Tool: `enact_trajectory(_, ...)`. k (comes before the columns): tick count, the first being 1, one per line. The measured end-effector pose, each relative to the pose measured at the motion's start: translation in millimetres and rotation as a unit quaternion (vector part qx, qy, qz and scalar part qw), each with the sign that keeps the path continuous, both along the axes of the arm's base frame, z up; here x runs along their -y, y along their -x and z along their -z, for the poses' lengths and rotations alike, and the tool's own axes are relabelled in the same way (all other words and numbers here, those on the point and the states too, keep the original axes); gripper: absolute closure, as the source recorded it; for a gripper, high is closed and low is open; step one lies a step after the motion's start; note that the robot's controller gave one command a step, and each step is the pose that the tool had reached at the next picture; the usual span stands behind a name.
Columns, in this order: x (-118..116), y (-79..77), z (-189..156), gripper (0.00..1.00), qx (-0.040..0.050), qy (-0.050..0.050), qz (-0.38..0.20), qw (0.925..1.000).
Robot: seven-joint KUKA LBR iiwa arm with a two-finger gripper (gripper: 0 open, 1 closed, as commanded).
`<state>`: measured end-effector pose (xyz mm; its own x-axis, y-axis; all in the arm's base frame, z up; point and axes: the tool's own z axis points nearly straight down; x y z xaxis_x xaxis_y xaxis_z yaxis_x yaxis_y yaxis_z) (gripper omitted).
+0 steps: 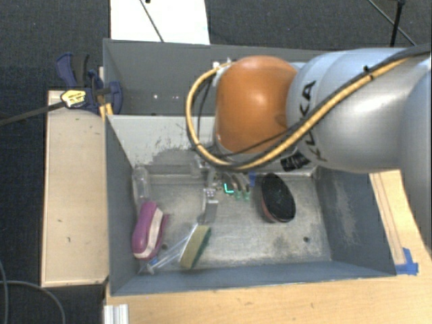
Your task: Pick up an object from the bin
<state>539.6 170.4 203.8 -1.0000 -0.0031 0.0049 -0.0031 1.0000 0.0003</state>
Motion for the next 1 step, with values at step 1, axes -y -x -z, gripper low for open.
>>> enact_trajectory(1, 30.9, 61.0, 114.5, 0.00, -0.0008, 0.001, -0.055, 0.9985)
